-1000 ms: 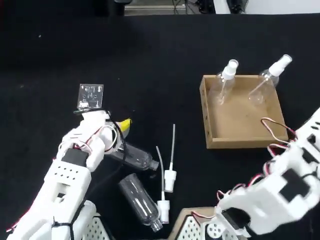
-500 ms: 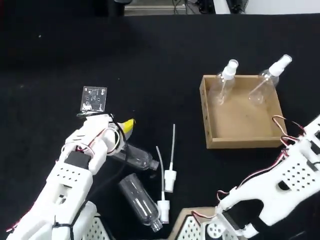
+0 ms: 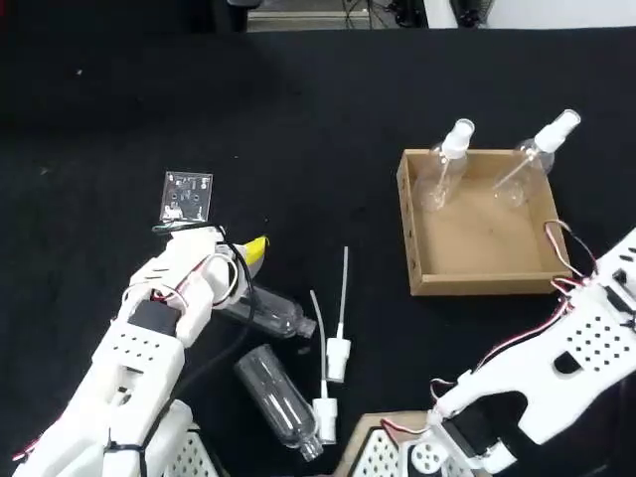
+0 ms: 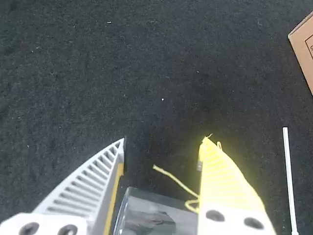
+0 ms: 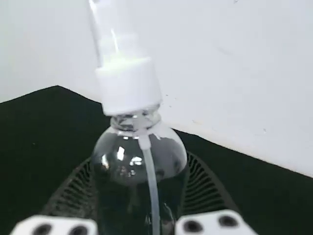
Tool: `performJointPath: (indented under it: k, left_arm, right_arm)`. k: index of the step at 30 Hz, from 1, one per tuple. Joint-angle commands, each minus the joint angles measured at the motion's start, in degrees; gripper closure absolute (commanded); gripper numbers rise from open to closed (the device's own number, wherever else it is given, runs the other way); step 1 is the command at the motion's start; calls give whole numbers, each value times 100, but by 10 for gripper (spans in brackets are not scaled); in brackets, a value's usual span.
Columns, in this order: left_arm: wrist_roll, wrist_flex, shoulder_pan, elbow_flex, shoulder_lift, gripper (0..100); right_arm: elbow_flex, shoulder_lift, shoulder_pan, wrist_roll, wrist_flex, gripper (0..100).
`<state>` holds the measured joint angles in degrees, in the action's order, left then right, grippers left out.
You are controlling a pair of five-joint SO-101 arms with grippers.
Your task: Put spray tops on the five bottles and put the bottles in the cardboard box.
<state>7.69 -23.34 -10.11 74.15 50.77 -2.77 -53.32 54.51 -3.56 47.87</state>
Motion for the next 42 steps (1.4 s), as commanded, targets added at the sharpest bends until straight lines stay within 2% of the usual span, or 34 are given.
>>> performJointPath:
  k: [1, 8, 12, 18, 36, 42]
  left_arm:
    - [44, 123, -48, -101, 35, 773]
    - [18, 123, -40, -84, 35, 773]
    - [18, 123, -40, -84, 35, 773]
    - [9, 123, -40, -84, 35, 773]
    - [0, 123, -31, -84, 35, 773]
    - [0, 123, -31, -84, 35, 773]
  right_arm:
    - [-110, 119, 149, -26, 343, 983]
    - [-136, 119, 149, -26, 255, 982]
    - [84, 189, 149, -35, -440, 980]
    - [321, 382, 141, 0, -1354, 858]
    - [321, 409, 44, -44, -1380, 845]
    - [321, 409, 26, -44, -1389, 723]
